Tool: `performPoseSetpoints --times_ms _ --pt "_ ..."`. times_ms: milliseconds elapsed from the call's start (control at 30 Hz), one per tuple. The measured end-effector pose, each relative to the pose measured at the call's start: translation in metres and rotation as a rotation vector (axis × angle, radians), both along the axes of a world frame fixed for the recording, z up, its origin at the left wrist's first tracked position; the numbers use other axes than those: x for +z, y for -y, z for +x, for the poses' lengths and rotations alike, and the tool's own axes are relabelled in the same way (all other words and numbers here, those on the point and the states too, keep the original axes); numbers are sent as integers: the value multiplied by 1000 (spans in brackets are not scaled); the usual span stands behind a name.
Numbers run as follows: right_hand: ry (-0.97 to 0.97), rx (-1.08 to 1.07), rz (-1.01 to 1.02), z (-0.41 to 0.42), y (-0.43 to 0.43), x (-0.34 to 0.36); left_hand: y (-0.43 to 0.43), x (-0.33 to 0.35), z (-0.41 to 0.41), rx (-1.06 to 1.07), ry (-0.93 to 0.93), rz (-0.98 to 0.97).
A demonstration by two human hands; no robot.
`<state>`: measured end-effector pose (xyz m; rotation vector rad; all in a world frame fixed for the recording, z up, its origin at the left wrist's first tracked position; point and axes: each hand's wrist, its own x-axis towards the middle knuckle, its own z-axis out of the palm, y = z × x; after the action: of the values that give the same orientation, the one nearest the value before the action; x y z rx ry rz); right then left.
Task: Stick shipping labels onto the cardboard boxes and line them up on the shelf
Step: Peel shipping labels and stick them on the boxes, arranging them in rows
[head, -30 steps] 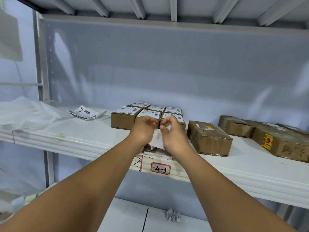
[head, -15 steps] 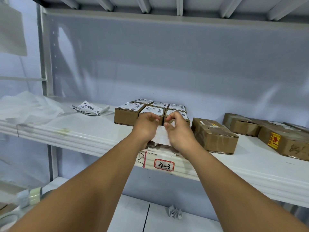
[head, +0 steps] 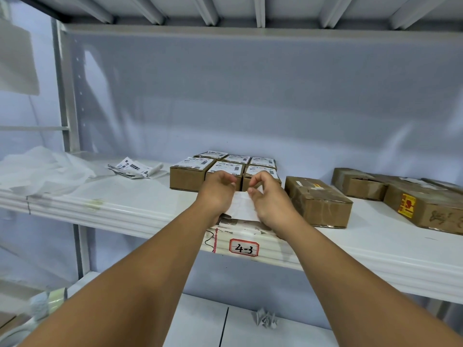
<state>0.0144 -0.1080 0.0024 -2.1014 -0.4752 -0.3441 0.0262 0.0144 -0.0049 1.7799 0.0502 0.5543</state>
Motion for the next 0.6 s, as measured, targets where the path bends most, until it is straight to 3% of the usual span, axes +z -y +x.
performPoseSetpoints --times_ms 300,600 --pt "3 -16 -78 -3 6 3 1 1 -2 29 5 -8" --pt "-20 -32 -16 -2 13 0 3 -4 1 99 97 -51"
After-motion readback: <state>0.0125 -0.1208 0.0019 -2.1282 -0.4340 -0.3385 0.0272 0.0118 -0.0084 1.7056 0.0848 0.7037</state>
